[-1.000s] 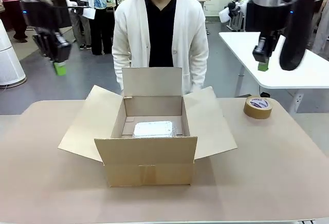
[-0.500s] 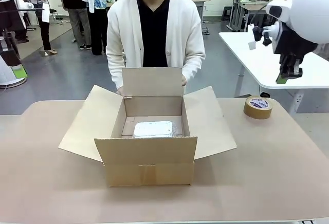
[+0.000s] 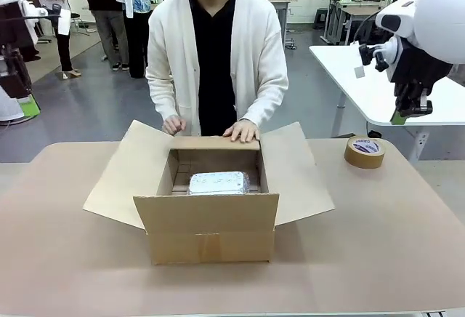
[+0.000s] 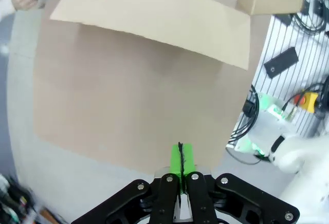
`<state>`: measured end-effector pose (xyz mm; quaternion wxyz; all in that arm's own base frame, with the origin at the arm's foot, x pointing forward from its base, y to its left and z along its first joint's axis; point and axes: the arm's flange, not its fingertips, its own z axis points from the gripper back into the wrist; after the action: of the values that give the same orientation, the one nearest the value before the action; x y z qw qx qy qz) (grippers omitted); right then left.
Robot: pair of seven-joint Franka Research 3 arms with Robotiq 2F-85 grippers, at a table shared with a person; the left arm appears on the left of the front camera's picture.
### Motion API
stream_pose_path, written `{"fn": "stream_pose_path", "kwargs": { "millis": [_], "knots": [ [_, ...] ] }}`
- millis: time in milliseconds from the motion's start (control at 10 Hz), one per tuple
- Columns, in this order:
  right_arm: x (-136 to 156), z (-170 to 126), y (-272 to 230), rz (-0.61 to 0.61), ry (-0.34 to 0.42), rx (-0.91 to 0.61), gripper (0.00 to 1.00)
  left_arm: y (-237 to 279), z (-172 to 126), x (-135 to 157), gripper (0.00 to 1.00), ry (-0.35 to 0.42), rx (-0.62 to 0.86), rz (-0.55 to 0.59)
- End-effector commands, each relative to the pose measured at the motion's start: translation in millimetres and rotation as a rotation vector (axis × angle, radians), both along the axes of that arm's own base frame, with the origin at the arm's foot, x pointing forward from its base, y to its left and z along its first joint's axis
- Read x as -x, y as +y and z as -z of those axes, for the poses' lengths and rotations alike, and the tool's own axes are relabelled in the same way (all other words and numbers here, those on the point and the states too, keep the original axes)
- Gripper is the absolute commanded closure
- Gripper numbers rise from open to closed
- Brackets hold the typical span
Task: Wrap the clocks to prevent damage.
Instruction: Once the human has placed the objects inside and stepped back, release both hands from the side flaps of the Package Box.
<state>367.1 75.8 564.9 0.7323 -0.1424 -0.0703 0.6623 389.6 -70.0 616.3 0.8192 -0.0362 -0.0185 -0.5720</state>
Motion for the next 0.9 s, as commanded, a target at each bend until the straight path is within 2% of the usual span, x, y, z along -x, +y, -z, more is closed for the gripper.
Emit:
{"fn": "stream_pose_path", "kwargs": {
  "millis": [0, 100, 300, 400, 600, 800],
  "knots": [
    [5, 9, -6, -0.233, 0.053, 0.055, 0.99, 28, 5, -11, 1.00, 0.003, -0.004, 0.320],
    [4, 13, -8, -0.267, 0.074, 0.059, 0.99, 34, 15, -10, 1.00, -0.012, -0.038, 0.413],
    [-5, 23, -12, -0.270, 0.151, 0.073, 0.99, 37, 28, -19, 1.00, 0.005, -0.098, 0.448],
    [-11, 28, -10, -0.205, 0.217, 0.081, 0.99, 33, 30, -26, 1.00, 0.013, -0.116, 0.424],
    [-18, 34, -7, -0.124, 0.293, 0.107, 0.99, 34, 40, -30, 1.00, -0.002, -0.102, 0.348],
    [-22, 33, -5, -0.083, 0.294, 0.076, 0.99, 39, 43, -36, 1.00, -0.012, -0.090, 0.287]
  ]
}}
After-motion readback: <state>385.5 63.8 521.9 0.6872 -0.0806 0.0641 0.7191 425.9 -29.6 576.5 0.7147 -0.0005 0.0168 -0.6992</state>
